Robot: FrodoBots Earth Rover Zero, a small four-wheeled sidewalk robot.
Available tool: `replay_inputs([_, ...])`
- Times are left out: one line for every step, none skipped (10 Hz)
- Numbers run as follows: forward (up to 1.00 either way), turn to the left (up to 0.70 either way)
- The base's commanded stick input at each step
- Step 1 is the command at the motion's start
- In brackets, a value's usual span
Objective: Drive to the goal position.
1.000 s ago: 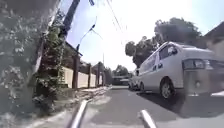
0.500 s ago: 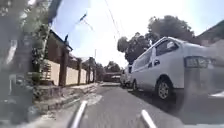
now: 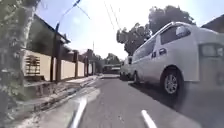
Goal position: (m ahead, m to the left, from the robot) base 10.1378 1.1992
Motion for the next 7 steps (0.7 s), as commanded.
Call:
replay_inputs([0.7,-0.06])
replay_inputs([0.7,-0.06])
replay_inputs([0.7,-0.06])
replay_inputs([0.7,-0.06])
replay_inputs([0.7,-0.06])
replay_inputs([0.7,-0.06])
replay_inputs([0.7,-0.06])
